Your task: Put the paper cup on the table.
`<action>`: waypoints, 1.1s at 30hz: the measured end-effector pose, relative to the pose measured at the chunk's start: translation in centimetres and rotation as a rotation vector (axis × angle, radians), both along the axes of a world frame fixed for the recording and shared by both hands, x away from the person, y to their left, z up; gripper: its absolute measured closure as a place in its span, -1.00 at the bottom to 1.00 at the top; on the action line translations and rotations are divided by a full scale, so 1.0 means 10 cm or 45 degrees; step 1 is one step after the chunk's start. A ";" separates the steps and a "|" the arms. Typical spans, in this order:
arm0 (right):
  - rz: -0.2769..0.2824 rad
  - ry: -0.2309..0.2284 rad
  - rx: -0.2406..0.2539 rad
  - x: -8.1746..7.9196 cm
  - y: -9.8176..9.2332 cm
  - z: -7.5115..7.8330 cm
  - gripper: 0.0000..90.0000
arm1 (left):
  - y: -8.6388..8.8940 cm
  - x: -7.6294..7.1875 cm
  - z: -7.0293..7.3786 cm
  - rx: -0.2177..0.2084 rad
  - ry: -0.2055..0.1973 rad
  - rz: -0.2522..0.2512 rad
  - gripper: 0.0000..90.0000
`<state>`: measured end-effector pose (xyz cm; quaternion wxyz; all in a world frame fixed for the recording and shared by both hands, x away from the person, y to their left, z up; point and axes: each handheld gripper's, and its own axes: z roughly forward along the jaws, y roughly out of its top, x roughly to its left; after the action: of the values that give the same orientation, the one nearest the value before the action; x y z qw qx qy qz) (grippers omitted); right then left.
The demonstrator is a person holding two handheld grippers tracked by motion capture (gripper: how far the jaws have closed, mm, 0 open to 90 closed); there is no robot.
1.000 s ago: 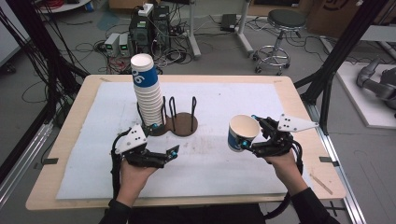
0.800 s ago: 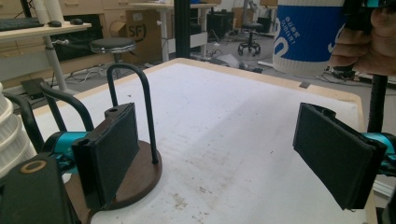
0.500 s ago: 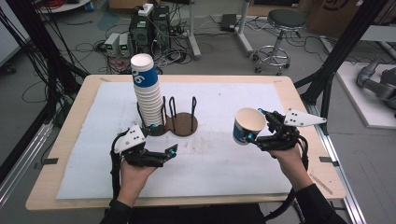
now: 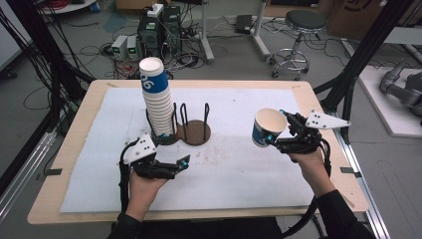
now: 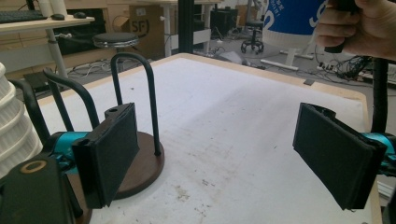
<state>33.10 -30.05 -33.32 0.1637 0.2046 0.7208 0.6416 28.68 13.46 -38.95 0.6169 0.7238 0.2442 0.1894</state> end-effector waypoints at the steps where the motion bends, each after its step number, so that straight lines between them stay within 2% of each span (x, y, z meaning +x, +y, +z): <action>1: -0.003 -0.006 0.000 0.01 0.00 0.00 -0.53 | 0.00 0.00 0.00 -0.003 0.002 -0.001 -0.68; 7: -0.044 -0.015 -0.014 0.13 -0.04 -0.01 -0.53 | 0.00 0.01 -0.01 0.003 0.002 0.001 -0.68; 22: -0.159 0.066 -0.056 0.44 -0.14 -0.16 -0.53 | -0.01 0.02 -0.03 0.005 0.010 -0.003 -0.68; 26: -0.186 0.059 -0.075 0.51 -0.14 -0.21 -0.53 | -0.02 0.03 -0.04 0.010 0.014 -0.010 -0.68; 33: -0.288 0.096 -0.090 0.62 -0.13 -0.34 -0.53 | -0.03 0.04 -0.04 0.010 0.014 -0.018 -0.68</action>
<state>39.29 -31.35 -36.67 0.2149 0.3029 0.7210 0.5850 29.10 13.14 -39.36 0.6141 0.7290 0.2416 0.1821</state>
